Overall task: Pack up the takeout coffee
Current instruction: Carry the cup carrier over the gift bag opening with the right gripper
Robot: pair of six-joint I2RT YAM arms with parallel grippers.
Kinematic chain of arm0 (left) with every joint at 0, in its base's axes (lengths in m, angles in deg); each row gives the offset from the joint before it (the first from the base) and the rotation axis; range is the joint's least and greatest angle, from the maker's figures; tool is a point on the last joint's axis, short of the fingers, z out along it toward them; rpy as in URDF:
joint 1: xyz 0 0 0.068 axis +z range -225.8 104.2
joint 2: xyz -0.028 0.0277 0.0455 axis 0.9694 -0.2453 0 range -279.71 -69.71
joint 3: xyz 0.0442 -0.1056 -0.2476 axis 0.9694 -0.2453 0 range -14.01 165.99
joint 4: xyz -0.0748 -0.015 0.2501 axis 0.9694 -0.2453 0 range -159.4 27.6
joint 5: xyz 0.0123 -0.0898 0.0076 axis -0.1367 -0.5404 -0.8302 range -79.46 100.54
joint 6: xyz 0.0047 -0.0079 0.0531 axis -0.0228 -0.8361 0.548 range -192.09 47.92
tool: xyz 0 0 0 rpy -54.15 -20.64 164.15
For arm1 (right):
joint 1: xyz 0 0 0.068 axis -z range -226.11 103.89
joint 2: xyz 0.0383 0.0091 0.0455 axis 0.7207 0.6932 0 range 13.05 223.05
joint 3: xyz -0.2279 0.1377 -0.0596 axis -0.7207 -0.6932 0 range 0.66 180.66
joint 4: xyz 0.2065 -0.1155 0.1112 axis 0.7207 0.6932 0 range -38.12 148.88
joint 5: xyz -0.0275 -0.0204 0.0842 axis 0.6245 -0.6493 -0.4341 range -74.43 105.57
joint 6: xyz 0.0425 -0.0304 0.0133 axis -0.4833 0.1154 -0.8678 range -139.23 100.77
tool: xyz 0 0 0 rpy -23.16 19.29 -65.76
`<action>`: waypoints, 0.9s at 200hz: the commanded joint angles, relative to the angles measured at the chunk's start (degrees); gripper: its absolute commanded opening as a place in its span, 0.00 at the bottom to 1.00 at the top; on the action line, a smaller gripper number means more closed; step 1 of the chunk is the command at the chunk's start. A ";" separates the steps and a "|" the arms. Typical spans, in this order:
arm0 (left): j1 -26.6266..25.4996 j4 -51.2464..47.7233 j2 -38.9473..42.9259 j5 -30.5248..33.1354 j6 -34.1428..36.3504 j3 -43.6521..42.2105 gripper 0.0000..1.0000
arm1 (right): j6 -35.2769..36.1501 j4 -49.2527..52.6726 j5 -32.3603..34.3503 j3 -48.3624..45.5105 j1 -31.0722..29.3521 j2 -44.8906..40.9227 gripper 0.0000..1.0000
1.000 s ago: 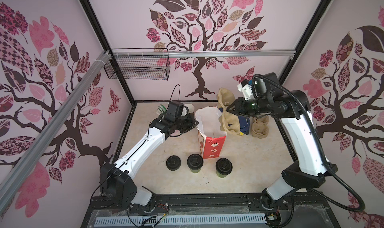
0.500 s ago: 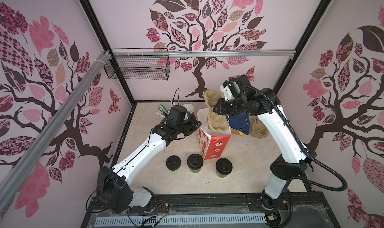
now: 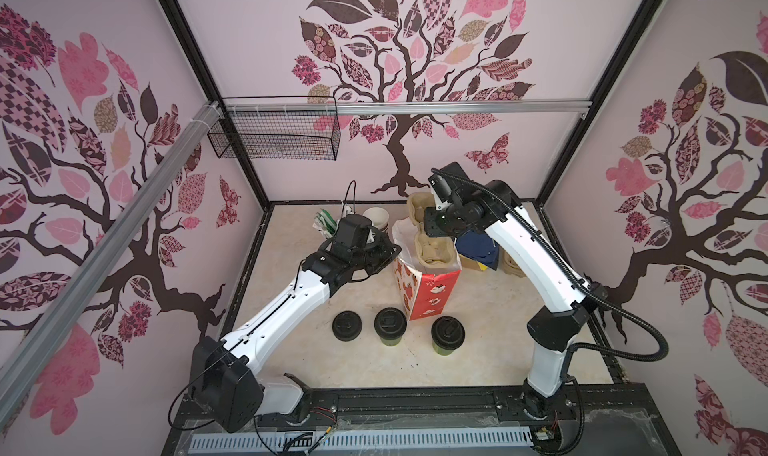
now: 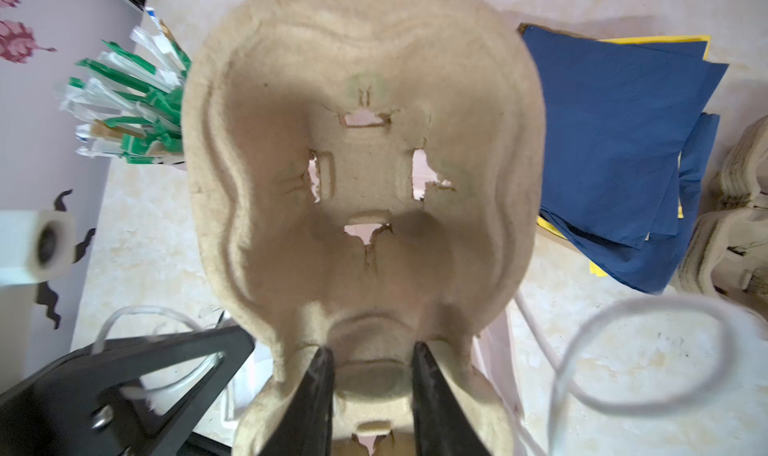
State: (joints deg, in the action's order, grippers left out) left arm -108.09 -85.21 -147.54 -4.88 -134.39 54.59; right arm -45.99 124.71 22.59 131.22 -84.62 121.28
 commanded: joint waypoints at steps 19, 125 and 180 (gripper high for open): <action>-0.14 0.62 1.17 0.48 -0.18 -1.66 0.00 | -0.91 5.89 3.46 3.24 -1.79 3.77 0.30; -0.18 1.10 1.57 0.48 -0.35 -2.33 0.00 | -2.77 7.07 5.52 0.82 -2.70 3.78 0.30; -0.18 1.15 1.93 0.04 -0.20 -3.11 0.00 | -3.07 6.82 4.94 3.12 -2.73 5.79 0.29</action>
State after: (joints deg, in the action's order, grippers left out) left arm -108.09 -84.79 -147.14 -4.74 -135.07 53.19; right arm -46.10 128.82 26.51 132.51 -86.93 124.82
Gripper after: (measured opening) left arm 0.048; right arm 0.304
